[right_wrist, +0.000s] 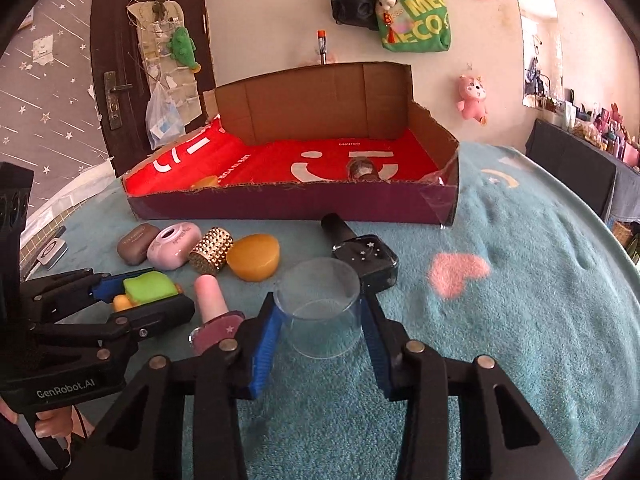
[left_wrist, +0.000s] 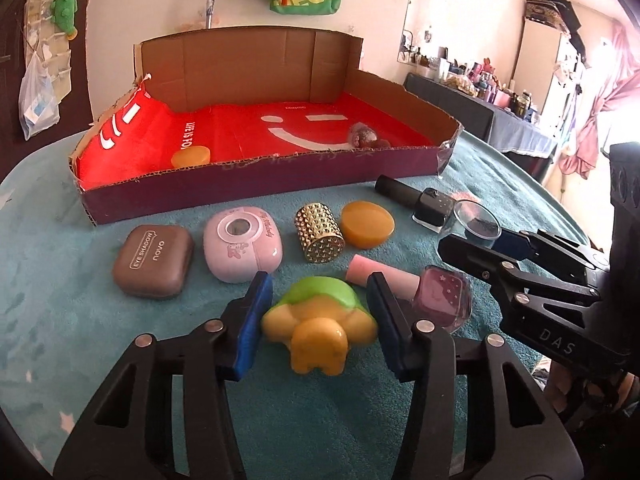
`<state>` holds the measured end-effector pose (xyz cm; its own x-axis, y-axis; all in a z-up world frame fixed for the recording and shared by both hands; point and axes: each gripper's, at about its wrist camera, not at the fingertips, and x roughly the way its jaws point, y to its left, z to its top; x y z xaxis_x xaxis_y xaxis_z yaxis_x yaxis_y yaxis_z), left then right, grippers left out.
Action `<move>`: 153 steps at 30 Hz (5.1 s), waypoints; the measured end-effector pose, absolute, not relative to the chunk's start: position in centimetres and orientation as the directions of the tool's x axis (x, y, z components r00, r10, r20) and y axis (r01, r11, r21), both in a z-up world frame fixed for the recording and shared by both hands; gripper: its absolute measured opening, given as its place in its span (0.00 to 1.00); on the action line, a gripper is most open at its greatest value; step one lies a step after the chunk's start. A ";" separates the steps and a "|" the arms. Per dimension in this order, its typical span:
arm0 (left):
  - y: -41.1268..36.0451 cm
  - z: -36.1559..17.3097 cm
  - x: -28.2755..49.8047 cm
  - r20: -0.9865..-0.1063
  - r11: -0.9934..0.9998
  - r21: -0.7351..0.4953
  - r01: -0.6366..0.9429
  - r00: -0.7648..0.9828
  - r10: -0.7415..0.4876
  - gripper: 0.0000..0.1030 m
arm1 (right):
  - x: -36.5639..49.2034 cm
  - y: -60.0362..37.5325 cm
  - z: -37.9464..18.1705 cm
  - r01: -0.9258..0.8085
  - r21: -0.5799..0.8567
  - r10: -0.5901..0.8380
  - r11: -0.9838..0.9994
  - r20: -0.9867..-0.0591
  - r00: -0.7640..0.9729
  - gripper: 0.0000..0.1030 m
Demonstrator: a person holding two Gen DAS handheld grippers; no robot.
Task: Organize rigid objects
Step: 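Grasp the green-and-yellow turtle toy with the left tool while the right tool grasps the clear glass cup, then carry the turtle toy with the left tool while the right tool carries the glass cup into the box, then lower the turtle toy and the upright glass cup onto the red sheet and open both tools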
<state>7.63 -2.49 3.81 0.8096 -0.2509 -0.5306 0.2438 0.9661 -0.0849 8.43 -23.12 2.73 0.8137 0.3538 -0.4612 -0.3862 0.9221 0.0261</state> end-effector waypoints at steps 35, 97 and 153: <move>-1.7 3.2 5.8 -0.501 0.970 -0.028 0.240 0.837 -0.221 0.47 | 7.8 -24.6 2.5 -0.367 0.049 0.343 0.929 -0.482 0.806 0.42; -0.2 9.6 21.5 -0.574 0.929 -0.025 0.370 0.755 -0.316 0.45 | 22.7 -18.0 10.0 -0.635 -0.021 0.506 0.773 -0.584 0.635 0.41; -0.8 9.1 23.8 -0.631 0.925 0.014 0.379 0.721 -0.286 0.61 | 26.8 -17.1 7.1 -0.654 0.007 0.461 0.756 -0.716 0.525 0.42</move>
<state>23.81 -0.84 9.10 0.7208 -0.2859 -0.6314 0.3791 0.9253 0.0139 26.81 -17.13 7.08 0.5251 0.4608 -0.7155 -0.6541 0.7564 0.0072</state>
